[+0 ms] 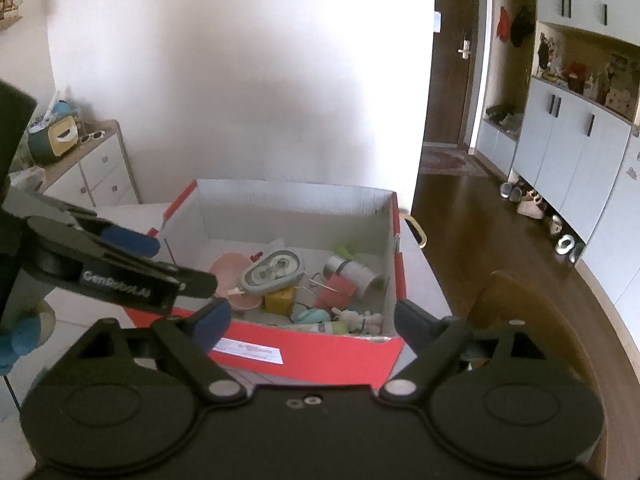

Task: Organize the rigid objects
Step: 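Withdraw both tools from the box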

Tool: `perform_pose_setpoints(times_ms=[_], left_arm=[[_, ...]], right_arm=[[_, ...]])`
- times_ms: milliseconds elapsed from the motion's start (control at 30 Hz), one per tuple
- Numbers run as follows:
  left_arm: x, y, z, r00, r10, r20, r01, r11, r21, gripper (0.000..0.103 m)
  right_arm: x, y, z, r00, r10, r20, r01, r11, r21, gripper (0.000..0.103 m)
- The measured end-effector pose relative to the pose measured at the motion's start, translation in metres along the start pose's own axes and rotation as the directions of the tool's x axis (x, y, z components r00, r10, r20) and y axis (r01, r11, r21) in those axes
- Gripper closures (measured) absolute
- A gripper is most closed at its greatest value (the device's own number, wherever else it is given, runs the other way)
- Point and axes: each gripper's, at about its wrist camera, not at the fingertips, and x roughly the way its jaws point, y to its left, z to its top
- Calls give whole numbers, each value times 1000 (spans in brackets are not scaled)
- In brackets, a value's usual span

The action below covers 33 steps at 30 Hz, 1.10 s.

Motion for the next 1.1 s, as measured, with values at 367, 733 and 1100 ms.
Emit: perform_pose_setpoints(times_ms=[367, 733, 1100], left_arm=[[-39, 0, -30, 997, -48, 60, 50, 998, -29, 13], [-76, 1, -53, 990, -35, 134, 42, 998, -48, 1], [-98, -9, -73, 985, -13, 170, 14, 1000, -4, 1]], right_arm=[[-38, 5, -11, 996, 8, 90, -10, 1000, 22, 1], [-69, 18, -20, 988, -3, 154, 0, 1000, 21, 0], [-87, 29, -28, 986, 0, 168, -4, 1000, 18, 0]])
